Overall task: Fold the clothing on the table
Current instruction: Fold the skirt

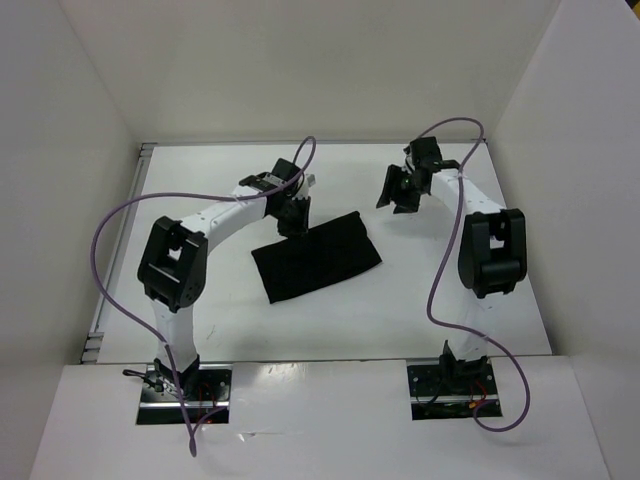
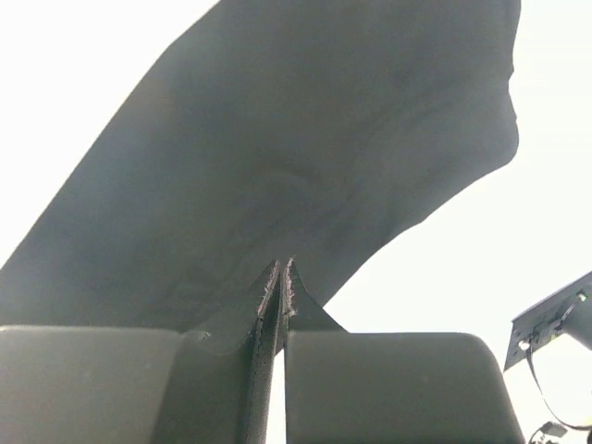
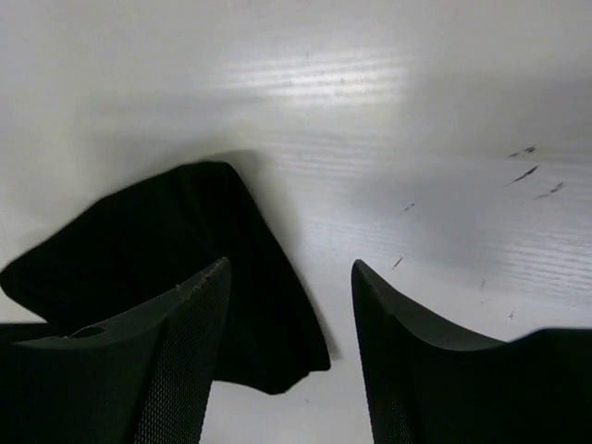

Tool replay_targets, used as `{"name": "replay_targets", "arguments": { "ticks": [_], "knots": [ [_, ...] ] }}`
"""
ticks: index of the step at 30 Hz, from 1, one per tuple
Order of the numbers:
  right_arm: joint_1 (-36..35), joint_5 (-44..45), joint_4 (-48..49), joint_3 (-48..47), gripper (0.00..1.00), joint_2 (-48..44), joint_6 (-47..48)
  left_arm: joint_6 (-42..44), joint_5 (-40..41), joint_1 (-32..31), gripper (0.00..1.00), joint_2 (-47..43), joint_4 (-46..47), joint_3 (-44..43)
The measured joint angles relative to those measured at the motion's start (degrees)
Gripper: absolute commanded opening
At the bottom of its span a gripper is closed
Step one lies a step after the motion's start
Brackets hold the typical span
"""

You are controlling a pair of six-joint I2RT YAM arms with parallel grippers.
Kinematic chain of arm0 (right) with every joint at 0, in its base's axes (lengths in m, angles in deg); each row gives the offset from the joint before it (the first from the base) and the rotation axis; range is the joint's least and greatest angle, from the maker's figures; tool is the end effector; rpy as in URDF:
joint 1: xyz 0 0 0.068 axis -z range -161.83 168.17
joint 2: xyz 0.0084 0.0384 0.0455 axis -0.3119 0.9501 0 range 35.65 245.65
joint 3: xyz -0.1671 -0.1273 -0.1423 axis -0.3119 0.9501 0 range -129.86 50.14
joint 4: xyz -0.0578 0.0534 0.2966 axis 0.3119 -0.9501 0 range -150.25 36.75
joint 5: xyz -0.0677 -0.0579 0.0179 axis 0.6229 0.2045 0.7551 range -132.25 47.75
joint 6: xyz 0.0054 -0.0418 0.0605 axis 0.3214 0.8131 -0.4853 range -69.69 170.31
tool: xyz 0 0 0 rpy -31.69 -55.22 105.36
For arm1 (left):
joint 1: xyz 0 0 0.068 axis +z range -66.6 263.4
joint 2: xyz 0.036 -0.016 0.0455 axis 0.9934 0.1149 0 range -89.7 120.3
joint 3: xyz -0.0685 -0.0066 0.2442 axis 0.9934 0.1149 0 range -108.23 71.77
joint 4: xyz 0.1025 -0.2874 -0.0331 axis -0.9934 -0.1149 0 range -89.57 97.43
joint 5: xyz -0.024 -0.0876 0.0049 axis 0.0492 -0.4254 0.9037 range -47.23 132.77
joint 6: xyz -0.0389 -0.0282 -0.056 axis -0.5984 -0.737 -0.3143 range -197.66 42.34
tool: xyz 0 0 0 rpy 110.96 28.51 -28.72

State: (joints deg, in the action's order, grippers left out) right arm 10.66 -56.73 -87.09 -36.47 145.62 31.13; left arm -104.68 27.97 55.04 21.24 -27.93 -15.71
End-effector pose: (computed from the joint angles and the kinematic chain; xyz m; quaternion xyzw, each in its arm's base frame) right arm 0.4625 0.0765 0.1696 0.0614 0.9504 0.1823 0.2445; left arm 0.4054 -0.2367 0.1656 0.0458 0.9547 -0.2338 0.1784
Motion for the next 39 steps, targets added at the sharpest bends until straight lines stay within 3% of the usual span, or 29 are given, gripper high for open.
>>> {"name": "replay_targets", "arguments": {
  "ticks": [6, 23, 26, 30, 32, 33, 39],
  "knots": [
    [-1.0, -5.3, -0.2, 5.8, 0.61, 0.1, 2.8, 0.9, -0.2, 0.7, 0.09, 3.4, -0.5, -1.5],
    [-1.8, -15.2, 1.8, 9.9, 0.57, 5.2, 5.7, 1.3, -0.7, 3.1, 0.09, 4.5, 0.0, 0.0],
    [-2.1, -15.6, 2.6, 10.0, 0.47, 5.5, 5.9, 1.2, -1.0, 3.1, 0.09, 4.5, 0.3, 0.9],
    [-2.1, -18.8, 3.8, 10.1, 0.19, 7.4, 6.0, 1.2, -1.7, 3.2, 0.09, 4.5, 0.8, 1.5],
    [-2.2, -20.9, 4.1, 10.2, 0.11, 8.4, 5.9, 1.1, -1.9, 3.2, 0.09, 4.5, 1.1, 1.6],
    [-2.3, -22.0, 4.2, 10.3, 0.00, 8.7, 5.8, 1.1, -2.0, 3.2, 0.09, 4.6, 1.2, 1.7],
    [-2.9, -24.0, 5.4, 12.1, 0.00, 8.5, 4.2, 1.1, -2.0, 3.2, 0.09, 4.6, 2.1, 1.7]
  ]
}}
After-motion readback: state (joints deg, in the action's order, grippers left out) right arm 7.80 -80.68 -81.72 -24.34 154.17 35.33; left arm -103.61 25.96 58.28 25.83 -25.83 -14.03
